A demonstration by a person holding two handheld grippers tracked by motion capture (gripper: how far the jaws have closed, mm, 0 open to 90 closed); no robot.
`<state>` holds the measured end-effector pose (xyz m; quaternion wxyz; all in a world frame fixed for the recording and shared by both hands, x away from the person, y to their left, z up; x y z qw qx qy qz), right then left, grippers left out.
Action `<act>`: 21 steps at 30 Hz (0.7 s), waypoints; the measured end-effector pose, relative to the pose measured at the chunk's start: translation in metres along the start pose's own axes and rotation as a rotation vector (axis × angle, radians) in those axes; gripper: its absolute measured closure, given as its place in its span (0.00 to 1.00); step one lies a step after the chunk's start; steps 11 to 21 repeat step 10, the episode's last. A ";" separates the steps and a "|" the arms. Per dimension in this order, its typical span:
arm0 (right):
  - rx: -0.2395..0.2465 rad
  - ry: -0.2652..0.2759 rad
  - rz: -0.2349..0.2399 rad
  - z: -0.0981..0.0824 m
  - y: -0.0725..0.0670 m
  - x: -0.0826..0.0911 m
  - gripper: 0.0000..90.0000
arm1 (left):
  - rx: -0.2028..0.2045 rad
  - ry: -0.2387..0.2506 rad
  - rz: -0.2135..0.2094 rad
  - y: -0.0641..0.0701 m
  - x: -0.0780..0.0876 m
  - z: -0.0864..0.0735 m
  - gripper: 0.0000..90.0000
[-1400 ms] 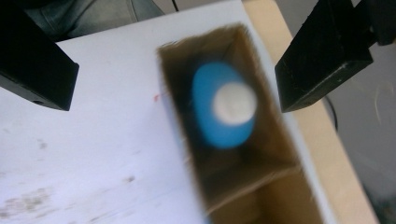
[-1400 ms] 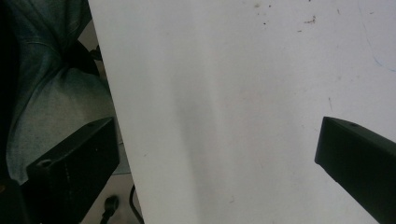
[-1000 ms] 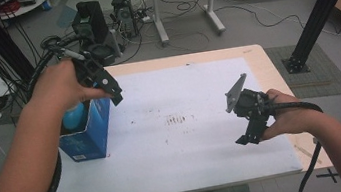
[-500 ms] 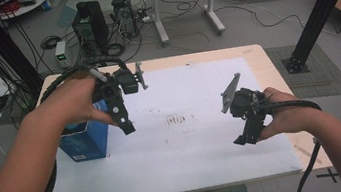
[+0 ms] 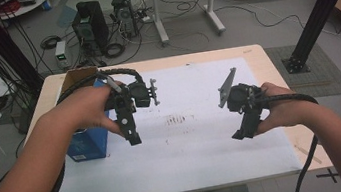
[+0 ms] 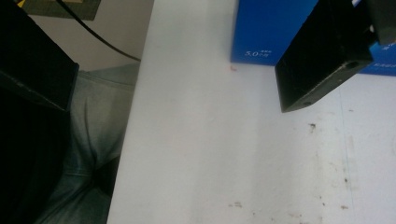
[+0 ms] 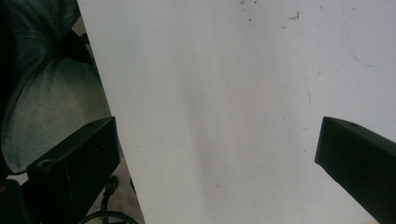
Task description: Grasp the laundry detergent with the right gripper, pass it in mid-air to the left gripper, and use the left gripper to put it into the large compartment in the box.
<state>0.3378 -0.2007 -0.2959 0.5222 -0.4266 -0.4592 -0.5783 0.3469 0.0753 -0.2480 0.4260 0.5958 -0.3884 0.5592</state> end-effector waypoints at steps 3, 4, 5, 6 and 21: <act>0.000 0.003 0.000 0.001 0.001 -0.001 0.00 | -0.003 -0.001 -0.013 0.001 -0.001 0.001 0.00; 0.000 0.000 0.001 0.001 0.001 -0.001 0.00 | -0.007 0.002 -0.015 0.001 -0.002 0.001 0.00; 0.000 -0.001 0.002 0.002 0.001 -0.001 0.00 | -0.008 0.002 -0.015 0.001 -0.002 0.001 0.00; -0.006 -0.003 0.003 0.002 0.001 -0.001 0.00 | -0.009 0.003 -0.018 0.002 -0.002 0.002 0.00; -0.002 0.007 -0.001 0.002 0.000 -0.002 0.00 | -0.014 0.015 -0.026 0.004 -0.004 0.003 0.00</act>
Point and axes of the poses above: each handheld gripper's, and its own axes: x roughly backward along the jaws, z roughly out of its top, y roughly to its right, the point moved 2 cm from there along -x, roughly forward along the jaws, and after that the axes turned 11 degrees about x, right-handed, at the moved point
